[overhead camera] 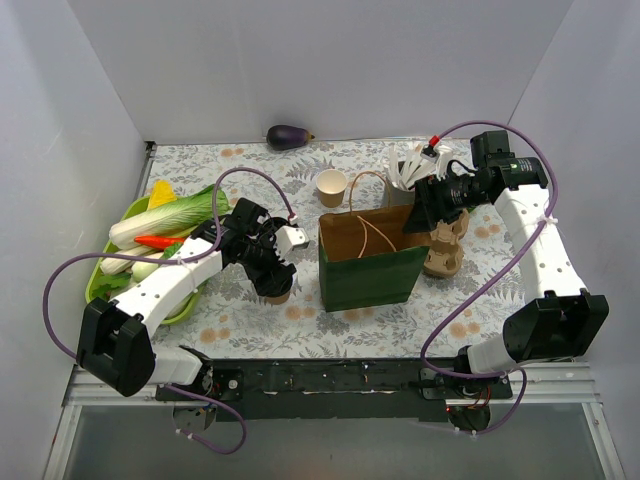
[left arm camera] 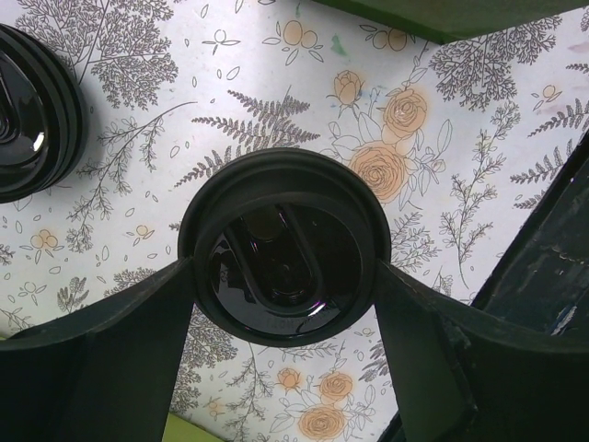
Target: Pack the takeout coffee
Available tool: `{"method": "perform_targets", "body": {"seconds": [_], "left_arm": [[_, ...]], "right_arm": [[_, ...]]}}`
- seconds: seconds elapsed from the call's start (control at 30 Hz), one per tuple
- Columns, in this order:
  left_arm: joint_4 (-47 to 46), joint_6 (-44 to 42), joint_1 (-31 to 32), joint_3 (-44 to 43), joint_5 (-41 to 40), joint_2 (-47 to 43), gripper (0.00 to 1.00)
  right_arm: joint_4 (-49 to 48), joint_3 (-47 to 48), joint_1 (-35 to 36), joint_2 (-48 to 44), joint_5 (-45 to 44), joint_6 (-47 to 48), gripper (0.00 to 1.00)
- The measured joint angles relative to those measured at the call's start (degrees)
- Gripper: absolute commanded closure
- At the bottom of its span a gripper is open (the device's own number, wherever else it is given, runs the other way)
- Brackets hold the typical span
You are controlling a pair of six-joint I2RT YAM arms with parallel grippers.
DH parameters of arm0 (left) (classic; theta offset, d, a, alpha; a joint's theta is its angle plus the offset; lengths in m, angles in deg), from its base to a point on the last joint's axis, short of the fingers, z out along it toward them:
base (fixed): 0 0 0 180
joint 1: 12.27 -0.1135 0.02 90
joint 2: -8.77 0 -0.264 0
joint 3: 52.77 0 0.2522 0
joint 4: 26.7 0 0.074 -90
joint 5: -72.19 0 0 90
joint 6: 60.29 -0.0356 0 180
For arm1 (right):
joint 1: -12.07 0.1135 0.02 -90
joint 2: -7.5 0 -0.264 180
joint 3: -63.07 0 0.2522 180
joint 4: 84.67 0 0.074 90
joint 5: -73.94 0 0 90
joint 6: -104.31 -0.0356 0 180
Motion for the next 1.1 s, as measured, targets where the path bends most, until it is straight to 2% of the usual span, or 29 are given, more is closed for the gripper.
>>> {"method": "perform_targets", "body": {"seconds": [0.3, 0.33, 0.37, 0.5, 0.7, 0.87, 0.97, 1.1], "left_arm": [[0.22, -0.57, 0.00, 0.00, 0.13, 0.00, 0.50], [0.39, -0.70, 0.00, -0.02, 0.22, -0.02, 0.55], [0.68, -0.79, 0.00, -0.09, 0.31, -0.09, 0.66], [3.63, -0.76, 0.02, -1.07, 0.81, -0.17, 1.00], [8.81, 0.74, 0.00, -6.75, 1.22, -0.57, 1.00], [13.29, 4.24, 0.00, -15.04, 1.29, -2.19, 1.00], [14.95, 7.21, 0.00, -23.43, 1.18, -1.95, 1.00], [15.93, 9.94, -0.22, -37.16, 1.20, 0.39, 1.00]], "right_arm": [[-0.07, 0.00, 0.00, 0.00, 0.00, 0.02, 0.19], [-0.07, 0.00, 0.00, 0.00, 0.00, 0.00, 0.19], [-0.07, 0.00, 0.00, 0.00, -0.02, 0.00, 0.18], [-0.07, 0.00, 0.00, 0.00, -0.17, -0.02, 0.09], [-0.09, 2.84, -0.24, -0.02, -2.47, 0.22, 0.04], [-1.51, 9.07, -1.20, -0.52, -1.46, 1.51, 0.06], [-2.51, 11.30, -1.40, -0.96, 1.92, 3.45, 0.12], [-1.99, 16.02, -1.36, -0.26, 6.51, 6.34, 0.28]]}}
